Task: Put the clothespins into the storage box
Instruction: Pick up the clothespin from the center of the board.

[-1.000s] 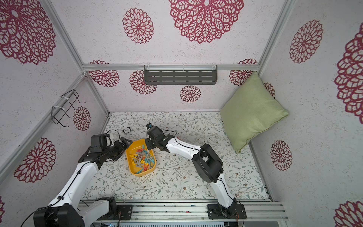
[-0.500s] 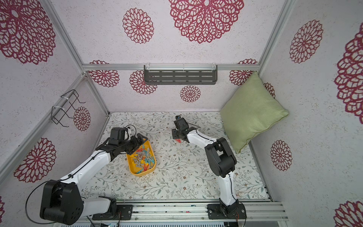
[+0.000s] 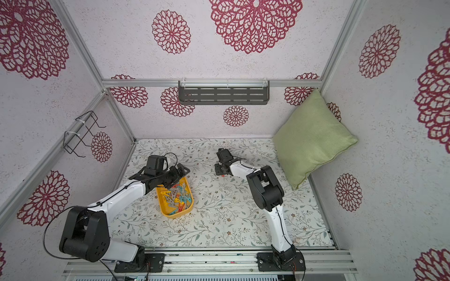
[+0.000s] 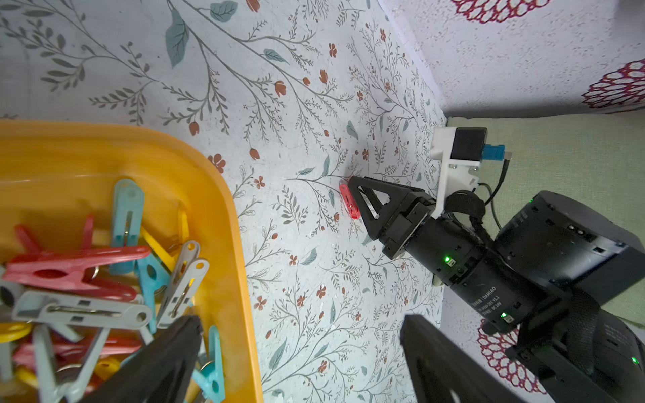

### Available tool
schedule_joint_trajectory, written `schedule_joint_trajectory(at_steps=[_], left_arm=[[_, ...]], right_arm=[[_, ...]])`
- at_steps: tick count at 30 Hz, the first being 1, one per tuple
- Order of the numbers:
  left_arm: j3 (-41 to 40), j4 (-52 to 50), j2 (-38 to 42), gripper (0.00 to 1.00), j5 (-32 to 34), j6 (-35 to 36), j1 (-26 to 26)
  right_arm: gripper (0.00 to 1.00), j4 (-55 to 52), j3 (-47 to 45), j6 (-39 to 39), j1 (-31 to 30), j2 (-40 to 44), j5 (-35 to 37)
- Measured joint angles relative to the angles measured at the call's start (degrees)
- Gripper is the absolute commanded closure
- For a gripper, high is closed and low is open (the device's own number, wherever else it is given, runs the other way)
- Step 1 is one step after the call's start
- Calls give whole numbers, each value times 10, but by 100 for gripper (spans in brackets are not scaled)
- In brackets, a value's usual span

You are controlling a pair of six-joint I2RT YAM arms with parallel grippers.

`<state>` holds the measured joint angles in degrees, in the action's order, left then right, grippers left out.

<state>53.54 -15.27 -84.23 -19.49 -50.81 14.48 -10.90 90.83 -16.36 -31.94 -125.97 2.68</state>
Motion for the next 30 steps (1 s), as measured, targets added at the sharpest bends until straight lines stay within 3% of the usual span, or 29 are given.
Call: schedule_joint_trajectory(at_steps=[17,30], left_arm=[[0,0,0,3,2,0,0],[-8,-23,90,3,22,15,-18]], right_arm=[[88,-11,14,2,0,-12,3],[91,-7,0,-4,-33,18,1]])
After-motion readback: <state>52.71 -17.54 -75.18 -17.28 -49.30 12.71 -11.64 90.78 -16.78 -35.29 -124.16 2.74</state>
